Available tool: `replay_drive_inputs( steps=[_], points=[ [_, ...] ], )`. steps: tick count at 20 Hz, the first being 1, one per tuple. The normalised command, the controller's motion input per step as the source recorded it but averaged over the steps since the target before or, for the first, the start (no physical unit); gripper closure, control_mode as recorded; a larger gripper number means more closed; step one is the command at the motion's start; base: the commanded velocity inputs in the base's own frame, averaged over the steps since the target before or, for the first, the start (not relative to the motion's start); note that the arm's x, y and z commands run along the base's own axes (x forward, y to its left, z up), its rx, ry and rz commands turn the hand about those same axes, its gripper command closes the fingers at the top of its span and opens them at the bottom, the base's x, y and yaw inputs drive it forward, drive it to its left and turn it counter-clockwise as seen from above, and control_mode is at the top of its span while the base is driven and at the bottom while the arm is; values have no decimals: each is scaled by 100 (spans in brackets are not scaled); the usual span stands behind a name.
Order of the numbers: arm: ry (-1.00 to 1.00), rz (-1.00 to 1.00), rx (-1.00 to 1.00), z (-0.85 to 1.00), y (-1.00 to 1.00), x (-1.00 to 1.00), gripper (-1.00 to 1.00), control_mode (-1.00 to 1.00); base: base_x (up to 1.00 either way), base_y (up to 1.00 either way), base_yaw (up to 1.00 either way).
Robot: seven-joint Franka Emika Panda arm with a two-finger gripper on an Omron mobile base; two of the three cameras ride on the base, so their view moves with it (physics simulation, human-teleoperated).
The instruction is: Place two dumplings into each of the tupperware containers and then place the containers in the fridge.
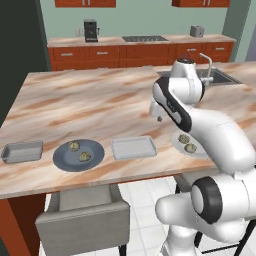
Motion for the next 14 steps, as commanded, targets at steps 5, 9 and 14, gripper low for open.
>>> replay_drive_inputs(
  steps=[5,9,14],
  points=[
    [19,0,3,-48,-94,32,-100,-100,0,0,0],
    [13,0,5,-63,-100,5,-100,-100,0,0,0],
    [7,0,0,-82,-75,0,-100,-100,0,0,0]
  ],
)
